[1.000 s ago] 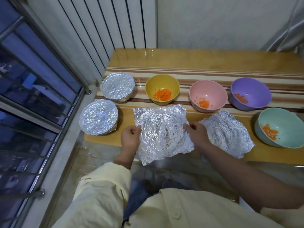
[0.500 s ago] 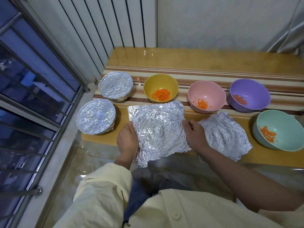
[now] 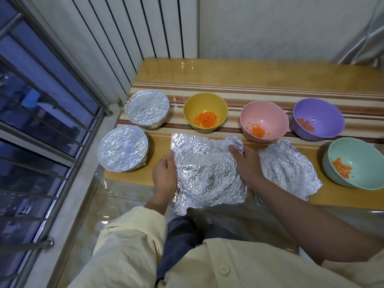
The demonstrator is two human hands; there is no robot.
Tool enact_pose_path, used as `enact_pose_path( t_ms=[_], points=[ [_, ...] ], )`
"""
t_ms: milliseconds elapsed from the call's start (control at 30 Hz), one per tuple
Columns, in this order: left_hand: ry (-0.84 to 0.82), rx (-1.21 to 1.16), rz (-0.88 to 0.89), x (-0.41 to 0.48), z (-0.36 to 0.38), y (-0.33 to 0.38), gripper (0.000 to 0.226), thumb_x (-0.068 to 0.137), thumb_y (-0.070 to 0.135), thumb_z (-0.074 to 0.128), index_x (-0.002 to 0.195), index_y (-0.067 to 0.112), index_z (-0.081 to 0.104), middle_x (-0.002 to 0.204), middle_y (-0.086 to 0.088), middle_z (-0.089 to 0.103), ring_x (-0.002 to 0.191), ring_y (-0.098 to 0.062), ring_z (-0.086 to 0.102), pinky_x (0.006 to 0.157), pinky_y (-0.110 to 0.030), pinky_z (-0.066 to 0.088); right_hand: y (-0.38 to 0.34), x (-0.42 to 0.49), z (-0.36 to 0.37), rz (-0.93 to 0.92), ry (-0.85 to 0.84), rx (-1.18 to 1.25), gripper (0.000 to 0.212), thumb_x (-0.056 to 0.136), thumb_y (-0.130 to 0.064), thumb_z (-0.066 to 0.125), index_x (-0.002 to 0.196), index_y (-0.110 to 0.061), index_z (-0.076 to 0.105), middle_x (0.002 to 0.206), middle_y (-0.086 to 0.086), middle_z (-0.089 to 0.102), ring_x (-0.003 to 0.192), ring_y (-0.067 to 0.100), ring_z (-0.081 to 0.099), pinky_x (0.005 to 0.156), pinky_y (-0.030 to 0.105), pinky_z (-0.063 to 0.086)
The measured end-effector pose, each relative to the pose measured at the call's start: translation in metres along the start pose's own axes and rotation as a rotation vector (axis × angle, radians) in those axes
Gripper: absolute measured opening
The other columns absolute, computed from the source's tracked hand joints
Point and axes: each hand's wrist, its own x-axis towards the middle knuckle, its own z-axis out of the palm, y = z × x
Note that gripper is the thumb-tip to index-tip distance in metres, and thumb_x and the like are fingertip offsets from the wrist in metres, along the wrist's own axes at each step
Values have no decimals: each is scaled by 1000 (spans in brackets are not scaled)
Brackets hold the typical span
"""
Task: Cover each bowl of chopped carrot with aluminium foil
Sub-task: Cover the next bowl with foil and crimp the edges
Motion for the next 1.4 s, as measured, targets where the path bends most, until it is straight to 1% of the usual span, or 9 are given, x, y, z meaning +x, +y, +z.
enact_pose_path(
  t_ms=[67,133,267,400,500,633,733,1033,1400],
  points=[
    [-43,-159,-46,2,-2,0,47,101,41,55,65,16,37,61,0,31,61,-17,31,60,-34,26,1,-1,0,-5,-31,2,28,92,-39,59,92,-11,62,71,-3,58,68,6,53,64,26,39],
    [-68,-171,-25,5,-4,1,40,97,36,62,73,9,48,65,-8,34,63,-15,32,60,-33,28,-1,0,1,5,-35,25,17,93,-33,60,96,-17,64,70,-13,60,65,2,55,62,23,41],
    [-71,-236,-35,14,-2,-1,42,96,35,64,78,-1,52,69,-6,37,64,-13,34,62,-31,30,-9,4,7,20,49,60,15,94,-30,60,92,-14,62,61,-12,48,54,-2,46,55,16,37],
    [-181,-316,-41,21,-1,-15,71,84,61,64,85,-9,57,76,-7,52,73,-16,46,68,-36,42,-7,6,7,46,68,50,37,92,-32,62,64,-18,42,55,-6,32,52,8,32,53,23,28],
    [-165,-264,-42,25,-1,-23,63,83,65,61,90,2,59,84,-9,60,80,-17,53,77,-45,50,1,9,4,62,-4,-41,51,88,-39,66,56,-18,31,50,-4,26,49,11,27,53,27,23],
    [-127,-194,-16,24,0,-7,39,99,35,58,70,13,43,67,0,36,64,-12,33,63,-33,28,8,14,9,36,46,-190,52,91,-39,61,56,-17,29,52,1,26,50,15,29,54,31,21],
    [-78,-56,-16,26,5,-5,36,105,21,47,71,14,40,63,3,35,59,-10,31,59,-34,22,7,17,15,3,78,-287,50,94,-37,56,57,-17,30,53,-1,30,51,13,29,52,32,20],
    [-82,280,-13,36,14,-11,29,108,30,35,88,11,44,66,1,43,68,-29,43,62,-37,25,20,21,26,35,129,-458,38,98,-45,46,69,-23,38,60,-7,42,55,5,38,52,28,24],
    [-129,256,-57,39,25,-26,29,109,30,33,87,12,40,72,-6,48,78,-39,54,64,-37,27,27,22,24,83,103,-302,47,94,-44,54,62,-18,32,56,-2,34,53,12,31,53,31,26]
  ],
)
